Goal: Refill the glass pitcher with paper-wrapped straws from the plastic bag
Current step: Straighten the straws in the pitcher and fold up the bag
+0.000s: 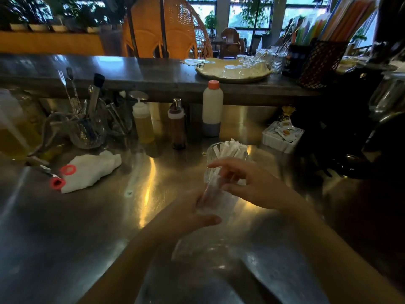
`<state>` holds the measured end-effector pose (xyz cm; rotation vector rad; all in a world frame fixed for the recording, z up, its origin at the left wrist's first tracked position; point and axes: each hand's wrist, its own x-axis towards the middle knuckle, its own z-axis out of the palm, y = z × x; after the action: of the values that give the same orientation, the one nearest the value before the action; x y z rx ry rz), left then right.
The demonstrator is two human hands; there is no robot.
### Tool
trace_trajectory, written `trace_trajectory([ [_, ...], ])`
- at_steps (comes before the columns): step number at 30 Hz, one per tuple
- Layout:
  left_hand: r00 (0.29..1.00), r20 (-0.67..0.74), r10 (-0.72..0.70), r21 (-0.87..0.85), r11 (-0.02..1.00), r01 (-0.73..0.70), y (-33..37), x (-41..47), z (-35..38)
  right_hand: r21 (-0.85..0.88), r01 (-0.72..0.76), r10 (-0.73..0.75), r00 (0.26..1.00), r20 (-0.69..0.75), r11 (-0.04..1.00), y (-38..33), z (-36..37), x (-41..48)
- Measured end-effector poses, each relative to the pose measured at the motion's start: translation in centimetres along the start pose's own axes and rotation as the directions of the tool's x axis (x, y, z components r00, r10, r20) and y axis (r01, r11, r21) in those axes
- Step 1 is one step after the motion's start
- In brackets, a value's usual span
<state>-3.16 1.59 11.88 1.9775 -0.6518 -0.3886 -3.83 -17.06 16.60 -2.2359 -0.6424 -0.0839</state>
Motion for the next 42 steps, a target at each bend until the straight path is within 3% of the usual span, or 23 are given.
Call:
trace_trajectory([
  [3,0.993,-0.106,-0.048,-0.158,0.987,0.031,-0.4,-0.3,0.6,0.011,0.051,-0.051,0.998,-0.024,0.999,-1.1,-0.9,-0.1],
  [6,0.982,-0.191,-0.002,-0.184,0.982,-0.034,-0.6,-0.9,0.4,0.025,0.032,-0.03,0.996,-0.088,0.999,-0.8,-1.7,-0.5],
  [9,0.959,-0.283,-0.023,-0.279,0.958,-0.06,-0.6,-1.3,0.2,0.218,-0.069,0.095,0.99,-0.109,0.974,0.3,-1.8,-1.0],
  [14,0.919,-0.387,-0.07,-0.393,0.915,-0.095,-1.0,-1.5,0.5,0.56,-0.168,0.25,0.966,-0.073,0.811,2.5,0.5,-2.2],
  [17,0.899,-0.422,-0.114,-0.479,0.87,-0.115,-1.4,-1.6,0.9,0.772,-0.12,0.319,0.941,-0.112,0.625,3.8,2.4,-2.7],
  [19,0.873,-0.458,-0.169,-0.536,0.835,-0.119,-1.8,-1.7,1.1,0.821,-0.12,0.364,0.925,-0.112,0.558,4.2,3.5,-3.0],
  [24,0.821,-0.468,-0.327,-0.666,0.741,-0.084,-2.3,-1.8,1.5,0.775,-0.17,0.414,0.901,-0.128,0.609,4.5,6.2,-3.5],
  [31,0.785,-0.33,-0.524,-0.687,0.704,0.181,-4.3,-3.1,2.8,0.754,-0.206,0.493,0.852,-0.175,0.623,7.3,8.3,-3.3],
  [36,0.713,-0.399,-0.577,-0.663,0.718,0.211,-7.4,-4.9,3.5,0.683,-0.328,0.514,0.854,-0.08,0.652,9.3,11.0,-3.4],
  [39,0.632,-0.498,-0.594,-0.59,0.766,0.254,-9.0,-5.3,3.8,0.682,-0.343,0.549,0.83,-0.102,0.646,9.3,12.7,-3.2],
  [42,0.533,-0.63,-0.564,-0.467,0.824,0.32,-10.5,-5.7,3.6,0.606,-0.363,0.535,0.835,-0.125,0.708,9.1,14.2,-3.0],
])
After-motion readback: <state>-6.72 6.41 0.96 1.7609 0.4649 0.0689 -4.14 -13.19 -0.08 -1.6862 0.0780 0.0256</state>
